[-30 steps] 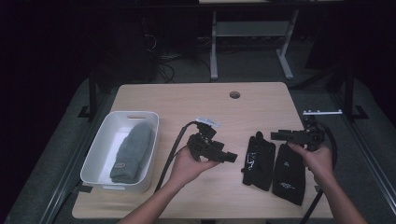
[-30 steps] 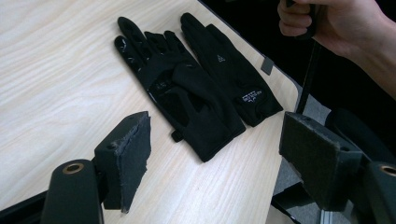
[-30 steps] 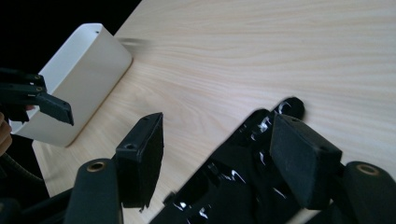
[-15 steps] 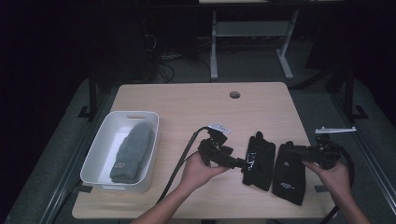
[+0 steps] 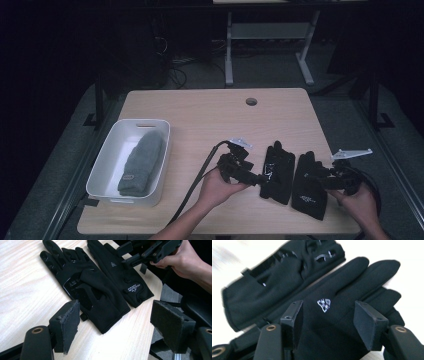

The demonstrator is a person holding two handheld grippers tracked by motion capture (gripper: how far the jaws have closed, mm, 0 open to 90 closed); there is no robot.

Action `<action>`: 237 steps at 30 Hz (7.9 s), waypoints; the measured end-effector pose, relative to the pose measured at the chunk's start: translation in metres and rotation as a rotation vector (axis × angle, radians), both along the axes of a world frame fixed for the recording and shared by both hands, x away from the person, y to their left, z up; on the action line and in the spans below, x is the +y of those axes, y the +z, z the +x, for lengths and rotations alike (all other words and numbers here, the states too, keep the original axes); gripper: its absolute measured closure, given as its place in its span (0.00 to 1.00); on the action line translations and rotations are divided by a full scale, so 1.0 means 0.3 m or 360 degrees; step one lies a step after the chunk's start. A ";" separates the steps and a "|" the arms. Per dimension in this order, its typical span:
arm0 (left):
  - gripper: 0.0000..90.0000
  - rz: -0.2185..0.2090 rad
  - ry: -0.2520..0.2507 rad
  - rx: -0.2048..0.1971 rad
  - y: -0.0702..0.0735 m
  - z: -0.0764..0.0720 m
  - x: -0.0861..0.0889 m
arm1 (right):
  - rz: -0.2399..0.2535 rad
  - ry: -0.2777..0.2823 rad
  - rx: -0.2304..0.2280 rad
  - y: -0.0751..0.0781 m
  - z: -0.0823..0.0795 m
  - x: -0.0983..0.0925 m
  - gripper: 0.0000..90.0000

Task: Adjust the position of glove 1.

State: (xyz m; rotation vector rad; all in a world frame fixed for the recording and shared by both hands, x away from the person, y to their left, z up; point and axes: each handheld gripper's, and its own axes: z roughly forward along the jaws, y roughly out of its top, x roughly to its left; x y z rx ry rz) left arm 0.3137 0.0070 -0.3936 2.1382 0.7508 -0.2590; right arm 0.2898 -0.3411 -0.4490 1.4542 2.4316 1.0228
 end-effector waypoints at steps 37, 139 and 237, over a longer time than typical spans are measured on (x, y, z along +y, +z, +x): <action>0.26 0.0011 0.0008 0.0007 -0.013 -0.011 0.016 | 0.0032 0.0025 -0.0168 0.137 -0.049 0.035 0.88; 0.93 0.0215 -0.0016 0.0225 -0.208 0.033 -0.052 | 0.0495 -0.0205 0.0120 -0.014 0.190 0.169 0.87; 0.93 0.0032 0.0336 -0.0010 0.151 0.013 0.510 | 0.0892 0.0187 0.0080 0.365 0.394 0.692 0.87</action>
